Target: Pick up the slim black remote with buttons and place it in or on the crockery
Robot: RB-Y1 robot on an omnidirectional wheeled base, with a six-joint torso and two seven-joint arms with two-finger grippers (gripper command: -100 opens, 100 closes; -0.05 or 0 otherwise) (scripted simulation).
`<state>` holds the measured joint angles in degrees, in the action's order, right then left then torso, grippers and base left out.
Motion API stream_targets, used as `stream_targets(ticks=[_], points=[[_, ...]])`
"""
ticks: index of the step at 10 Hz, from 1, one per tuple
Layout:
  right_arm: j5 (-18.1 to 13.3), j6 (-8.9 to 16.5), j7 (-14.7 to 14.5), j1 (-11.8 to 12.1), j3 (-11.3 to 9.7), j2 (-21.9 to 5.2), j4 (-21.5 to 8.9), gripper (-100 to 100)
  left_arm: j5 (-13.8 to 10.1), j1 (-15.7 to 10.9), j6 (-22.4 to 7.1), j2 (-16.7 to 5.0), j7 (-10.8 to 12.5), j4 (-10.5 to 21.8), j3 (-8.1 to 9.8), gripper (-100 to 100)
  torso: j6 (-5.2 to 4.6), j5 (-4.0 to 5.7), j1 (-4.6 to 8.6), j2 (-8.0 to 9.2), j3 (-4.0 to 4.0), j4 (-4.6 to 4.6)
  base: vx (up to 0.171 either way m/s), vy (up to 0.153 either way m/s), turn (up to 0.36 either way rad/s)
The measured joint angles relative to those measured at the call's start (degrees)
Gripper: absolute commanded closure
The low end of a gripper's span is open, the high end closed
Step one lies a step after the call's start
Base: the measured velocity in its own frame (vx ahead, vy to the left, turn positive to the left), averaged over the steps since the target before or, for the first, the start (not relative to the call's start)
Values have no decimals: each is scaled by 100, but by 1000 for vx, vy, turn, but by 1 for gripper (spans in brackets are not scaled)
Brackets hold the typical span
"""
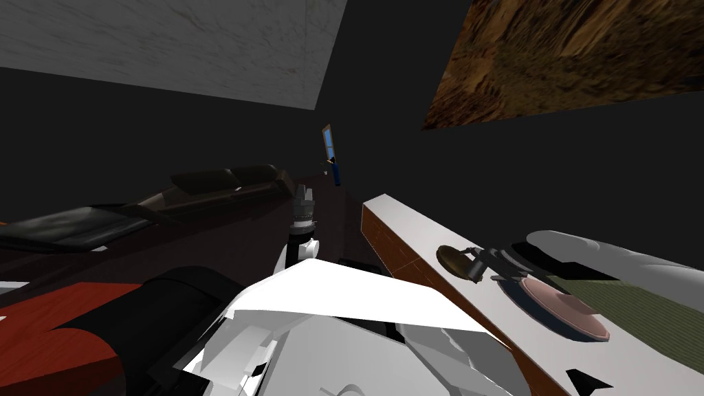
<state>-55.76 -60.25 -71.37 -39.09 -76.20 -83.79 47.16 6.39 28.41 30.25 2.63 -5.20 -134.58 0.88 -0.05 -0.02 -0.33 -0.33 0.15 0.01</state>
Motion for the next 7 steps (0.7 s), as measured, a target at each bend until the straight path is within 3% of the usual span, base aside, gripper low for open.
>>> stream_targets(ticks=[7], points=[[299, -555, -1044, -71, -14, -254, -480, -100, 0, 0, 0, 0, 0, 0, 0, 0, 3, -3, -13, -21, 13, 6, 108, 72, -126]])
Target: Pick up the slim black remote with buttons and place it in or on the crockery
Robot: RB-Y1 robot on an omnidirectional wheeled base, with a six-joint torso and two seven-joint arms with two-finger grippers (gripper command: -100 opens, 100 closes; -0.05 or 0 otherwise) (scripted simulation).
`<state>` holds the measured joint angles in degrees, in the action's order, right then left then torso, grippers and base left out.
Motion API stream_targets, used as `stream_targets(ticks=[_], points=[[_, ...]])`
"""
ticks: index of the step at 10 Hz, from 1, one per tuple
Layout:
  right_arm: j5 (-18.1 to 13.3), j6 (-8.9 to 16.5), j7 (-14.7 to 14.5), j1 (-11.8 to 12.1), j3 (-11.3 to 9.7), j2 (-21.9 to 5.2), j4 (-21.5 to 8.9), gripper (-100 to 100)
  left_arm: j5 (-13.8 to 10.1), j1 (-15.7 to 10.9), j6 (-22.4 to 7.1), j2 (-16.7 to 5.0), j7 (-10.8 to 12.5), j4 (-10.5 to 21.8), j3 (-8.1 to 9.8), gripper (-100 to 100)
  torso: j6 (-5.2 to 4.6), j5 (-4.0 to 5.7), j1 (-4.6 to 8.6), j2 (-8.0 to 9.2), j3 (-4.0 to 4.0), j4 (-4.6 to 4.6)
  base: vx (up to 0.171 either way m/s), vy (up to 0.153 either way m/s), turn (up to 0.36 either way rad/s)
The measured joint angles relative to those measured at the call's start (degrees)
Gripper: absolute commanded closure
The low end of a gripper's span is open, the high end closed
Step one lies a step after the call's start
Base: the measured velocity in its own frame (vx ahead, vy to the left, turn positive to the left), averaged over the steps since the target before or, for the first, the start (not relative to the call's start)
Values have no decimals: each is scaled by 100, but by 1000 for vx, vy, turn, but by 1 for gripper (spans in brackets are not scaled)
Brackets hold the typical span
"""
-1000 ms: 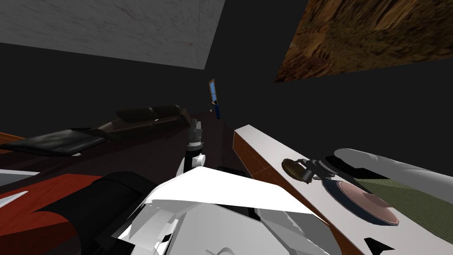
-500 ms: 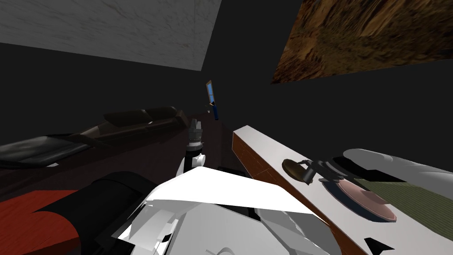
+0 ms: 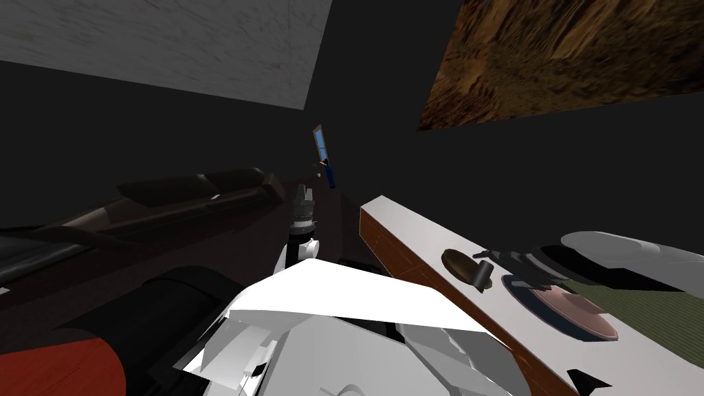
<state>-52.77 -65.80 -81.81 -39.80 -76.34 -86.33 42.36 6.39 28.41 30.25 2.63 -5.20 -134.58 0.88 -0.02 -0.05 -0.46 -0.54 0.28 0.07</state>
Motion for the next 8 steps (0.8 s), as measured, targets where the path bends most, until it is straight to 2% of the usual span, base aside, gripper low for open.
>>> stream_targets(ticks=[2, 3, 8], points=[[125, -146, -359, 26, -5, -101, -123, -100, 0, 0, 0, 0, 0, 0, 0, 0, 2, 0, -2, 4, -2, 0, 81, 60, -72], [132, -163, -405, 27, -5, -102, -138, 0, 0, -1, 0, 0, 0, 0, 0, 0, 5, 4, 15, 20, -10, -3, 8, 7, 6], [131, -162, -401, 26, -5, -101, -135, 0, 0, -2, 0, -1, 0, 1, 0, 0, 2, 9, 34, 45, -26, -10, 0, 0, 0]])
